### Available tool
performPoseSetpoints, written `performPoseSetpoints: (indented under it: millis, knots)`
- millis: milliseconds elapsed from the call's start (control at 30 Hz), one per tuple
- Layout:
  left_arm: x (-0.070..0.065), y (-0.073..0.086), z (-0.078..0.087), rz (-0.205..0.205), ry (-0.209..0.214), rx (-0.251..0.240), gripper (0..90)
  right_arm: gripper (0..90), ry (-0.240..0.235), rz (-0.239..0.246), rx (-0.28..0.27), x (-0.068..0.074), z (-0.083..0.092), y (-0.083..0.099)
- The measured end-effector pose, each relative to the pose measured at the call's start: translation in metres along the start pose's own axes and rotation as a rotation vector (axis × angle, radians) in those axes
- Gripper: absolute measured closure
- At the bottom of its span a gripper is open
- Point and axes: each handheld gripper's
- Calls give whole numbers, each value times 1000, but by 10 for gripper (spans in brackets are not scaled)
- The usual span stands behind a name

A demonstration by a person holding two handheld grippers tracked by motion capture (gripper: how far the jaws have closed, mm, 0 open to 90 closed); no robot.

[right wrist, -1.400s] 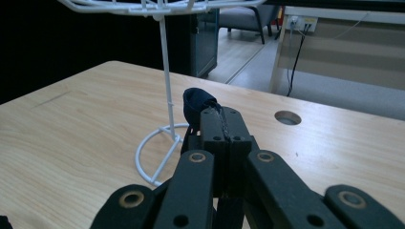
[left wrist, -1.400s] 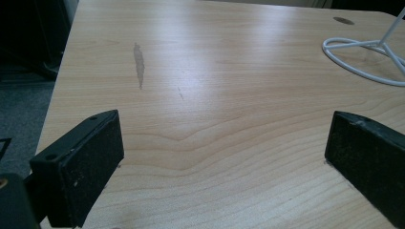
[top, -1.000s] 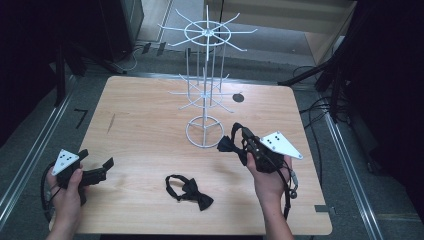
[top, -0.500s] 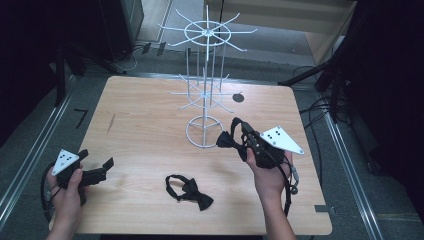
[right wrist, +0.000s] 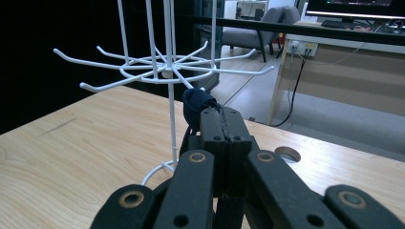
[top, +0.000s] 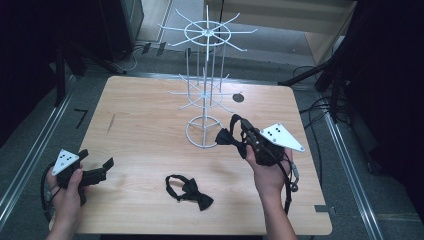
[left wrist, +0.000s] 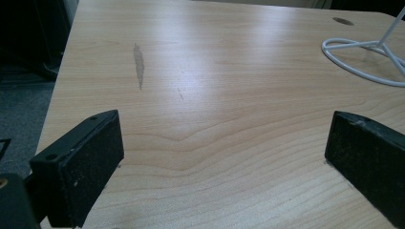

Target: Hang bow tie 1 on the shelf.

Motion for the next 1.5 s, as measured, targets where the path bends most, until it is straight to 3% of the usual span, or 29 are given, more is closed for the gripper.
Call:
performPoseSetpoints:
  millis: [1500]
  knots:
    - [0,0,0,4,2,-4,0,900,-29,7,-15,6,-17,-28]
Point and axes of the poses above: each handheld gripper's, and its own axes: z roughly backward along the jaws, y roughly out of its underside, x roughly to its left, and after that the axes turned 15 degrees about -z, right-handed
